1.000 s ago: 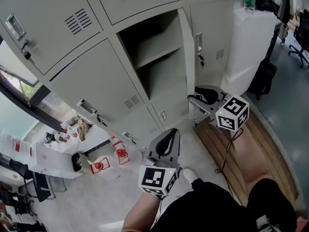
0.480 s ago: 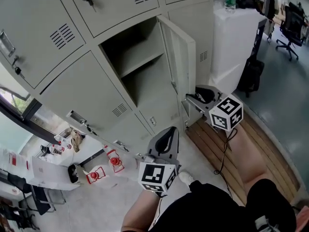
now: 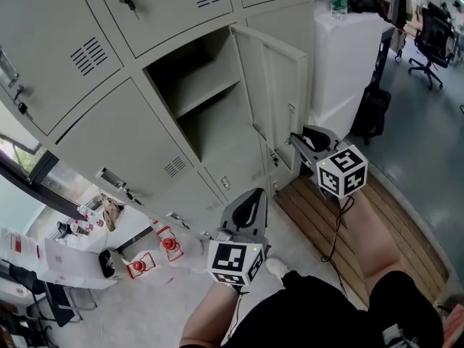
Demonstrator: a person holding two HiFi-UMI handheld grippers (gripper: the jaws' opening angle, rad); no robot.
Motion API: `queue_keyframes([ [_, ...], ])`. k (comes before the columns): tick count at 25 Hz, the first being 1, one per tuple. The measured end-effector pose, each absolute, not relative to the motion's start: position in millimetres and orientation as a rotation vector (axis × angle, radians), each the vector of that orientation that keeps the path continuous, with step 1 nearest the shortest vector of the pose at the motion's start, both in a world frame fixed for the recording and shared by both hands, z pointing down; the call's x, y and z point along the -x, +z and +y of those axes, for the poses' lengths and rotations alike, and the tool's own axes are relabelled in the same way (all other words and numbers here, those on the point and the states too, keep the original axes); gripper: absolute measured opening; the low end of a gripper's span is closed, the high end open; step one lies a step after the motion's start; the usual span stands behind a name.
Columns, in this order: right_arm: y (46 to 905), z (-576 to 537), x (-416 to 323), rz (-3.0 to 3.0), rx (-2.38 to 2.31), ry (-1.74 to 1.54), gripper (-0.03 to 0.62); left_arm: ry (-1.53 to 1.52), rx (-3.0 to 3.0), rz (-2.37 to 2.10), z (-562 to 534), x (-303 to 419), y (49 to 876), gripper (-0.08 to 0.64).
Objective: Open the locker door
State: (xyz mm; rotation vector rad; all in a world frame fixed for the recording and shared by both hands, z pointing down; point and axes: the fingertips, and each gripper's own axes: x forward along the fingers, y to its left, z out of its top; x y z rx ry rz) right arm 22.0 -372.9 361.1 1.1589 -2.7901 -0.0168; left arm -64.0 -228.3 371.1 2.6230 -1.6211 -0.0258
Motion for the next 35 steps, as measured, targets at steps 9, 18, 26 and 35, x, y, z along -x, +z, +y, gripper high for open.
queue_keyframes([
  [9,361.2,-387.1,-48.4,-2.685,-1.387,0.026,0.138,-0.031,-2.622,-1.612,-234.4,61.5,372.3,0.02],
  [18,361.0,-383.6,-53.8,-2.646,-1.477,0.06,0.141,-0.035,-2.619,-1.624,-226.6,70.8,369.9,0.02],
  [26,352.7,-353.4,-53.0,-2.629,-1.556,0.01,0.099,-0.025,-2.614,-1.639,-203.2,82.2,368.9,0.02],
  [35,347.0,-281.9,-42.5,-2.621,-1.529,-0.022,0.054,-0.029,-2.635,-1.628,-153.9,84.3,363.6,0.02],
])
